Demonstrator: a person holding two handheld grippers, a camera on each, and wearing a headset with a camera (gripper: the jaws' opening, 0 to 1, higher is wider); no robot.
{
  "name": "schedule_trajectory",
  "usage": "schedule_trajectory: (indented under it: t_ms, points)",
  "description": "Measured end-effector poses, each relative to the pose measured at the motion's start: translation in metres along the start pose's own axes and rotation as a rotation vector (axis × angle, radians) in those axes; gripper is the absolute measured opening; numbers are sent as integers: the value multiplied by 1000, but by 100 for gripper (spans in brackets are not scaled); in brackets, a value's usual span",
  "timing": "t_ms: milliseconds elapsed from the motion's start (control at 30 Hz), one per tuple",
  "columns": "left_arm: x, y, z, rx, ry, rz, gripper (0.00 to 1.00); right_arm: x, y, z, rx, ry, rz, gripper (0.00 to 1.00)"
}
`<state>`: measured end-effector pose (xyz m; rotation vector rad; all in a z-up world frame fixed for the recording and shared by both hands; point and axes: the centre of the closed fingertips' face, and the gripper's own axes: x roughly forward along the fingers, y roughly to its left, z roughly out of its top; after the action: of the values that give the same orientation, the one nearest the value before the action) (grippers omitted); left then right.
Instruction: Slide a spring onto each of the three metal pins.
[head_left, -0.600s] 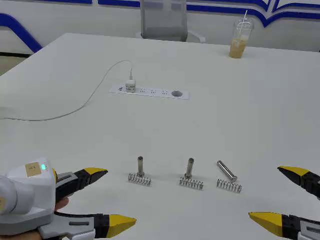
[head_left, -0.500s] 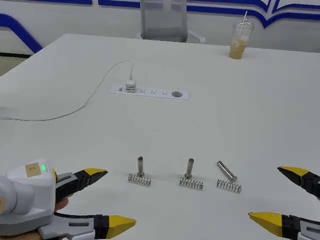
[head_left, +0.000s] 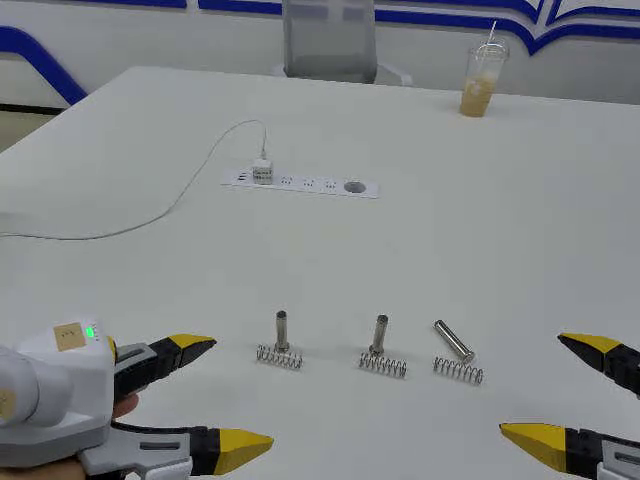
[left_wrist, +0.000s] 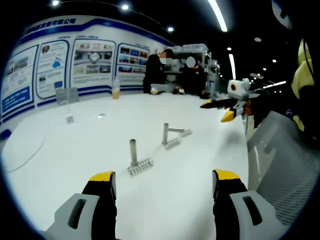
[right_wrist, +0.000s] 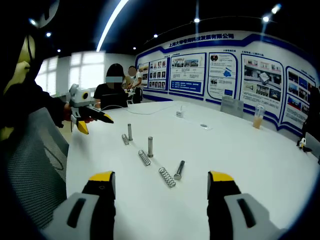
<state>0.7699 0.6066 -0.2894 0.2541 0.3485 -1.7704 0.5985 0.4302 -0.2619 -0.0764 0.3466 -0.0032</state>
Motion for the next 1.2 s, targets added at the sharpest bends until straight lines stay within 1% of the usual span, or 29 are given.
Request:
schedule_trajectory:
  t_ms: [200,433,533,633,1000,1200]
  points:
    - [0,1,-1,-2,3,3,81,0,-1,-1,4,4,-6,76]
    - [-1,4,-2,-6,2,5,81,0,-6,0,13,10,-21,74]
    - [-1,4,-3,-7,4,4,81,1,-9,2,22,18,-25,72]
    - [-1,4,-3,-6,5,4,81,4,-13,4,25,28,-27,68]
    - [-2,6,-3,-9,0,10,81,23,-24,15,10,50,-23,63]
    - [-3,7,-4,-10,3,14,81,32,-31,11,17,74,-31,59]
